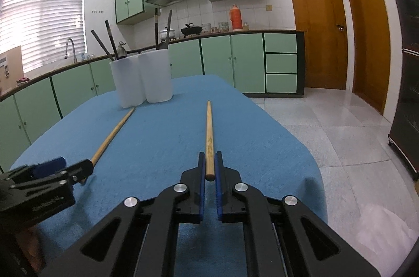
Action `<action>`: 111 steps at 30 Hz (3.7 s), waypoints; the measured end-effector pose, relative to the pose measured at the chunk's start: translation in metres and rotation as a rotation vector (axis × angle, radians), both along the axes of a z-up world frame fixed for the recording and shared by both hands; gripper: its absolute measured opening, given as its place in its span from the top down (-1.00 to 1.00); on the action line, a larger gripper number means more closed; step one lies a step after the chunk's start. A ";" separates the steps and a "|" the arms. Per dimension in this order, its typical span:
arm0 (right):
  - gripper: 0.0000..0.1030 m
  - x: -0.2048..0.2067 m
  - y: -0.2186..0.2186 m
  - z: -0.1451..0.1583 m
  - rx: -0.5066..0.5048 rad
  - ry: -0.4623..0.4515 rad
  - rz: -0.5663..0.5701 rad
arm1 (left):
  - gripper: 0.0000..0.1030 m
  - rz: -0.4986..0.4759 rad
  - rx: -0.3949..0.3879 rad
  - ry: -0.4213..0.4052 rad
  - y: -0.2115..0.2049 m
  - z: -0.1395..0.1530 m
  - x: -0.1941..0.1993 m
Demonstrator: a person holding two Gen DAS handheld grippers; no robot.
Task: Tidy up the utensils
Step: 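Close the left tool on the other wooden chopstick while the right tool grips its chopstick, then lift both wooden chopsticks upright and carry them over the white holder, then lower the wooden chopsticks into the holder and open both tools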
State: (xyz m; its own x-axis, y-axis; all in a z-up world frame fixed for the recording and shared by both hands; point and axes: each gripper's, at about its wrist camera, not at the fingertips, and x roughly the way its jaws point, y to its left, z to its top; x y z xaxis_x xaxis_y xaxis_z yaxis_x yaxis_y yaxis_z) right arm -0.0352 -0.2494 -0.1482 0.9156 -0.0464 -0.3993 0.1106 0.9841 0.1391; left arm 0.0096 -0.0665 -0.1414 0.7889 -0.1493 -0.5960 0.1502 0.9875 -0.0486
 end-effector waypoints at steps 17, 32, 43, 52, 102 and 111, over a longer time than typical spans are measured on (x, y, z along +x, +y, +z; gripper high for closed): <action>0.87 -0.006 -0.005 0.000 0.004 -0.007 0.002 | 0.88 -0.006 0.001 -0.017 -0.016 0.001 -0.006; 0.87 -0.007 -0.013 0.054 -0.088 -0.128 0.053 | 0.88 0.001 0.073 -0.209 0.003 0.069 -0.022; 0.87 0.023 -0.020 0.140 -0.104 -0.158 0.182 | 0.88 -0.028 0.081 -0.356 0.010 0.142 -0.013; 0.87 0.059 -0.015 0.185 -0.077 -0.130 0.297 | 0.88 -0.083 0.039 -0.372 0.014 0.178 0.011; 0.87 0.291 0.046 0.240 -0.079 -0.029 0.414 | 0.88 -0.081 0.003 -0.322 0.001 0.216 0.244; 0.87 0.299 0.053 0.222 -0.085 0.008 0.429 | 0.88 -0.087 0.007 -0.274 0.005 0.198 0.251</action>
State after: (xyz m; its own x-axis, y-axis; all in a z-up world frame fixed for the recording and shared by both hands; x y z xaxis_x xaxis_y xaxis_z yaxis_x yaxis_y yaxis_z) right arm 0.2643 -0.1969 0.0735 0.8559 0.3047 -0.4178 -0.3104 0.9489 0.0562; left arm 0.2603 -0.0614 0.0566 0.9052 -0.2205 -0.3633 0.2414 0.9704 0.0125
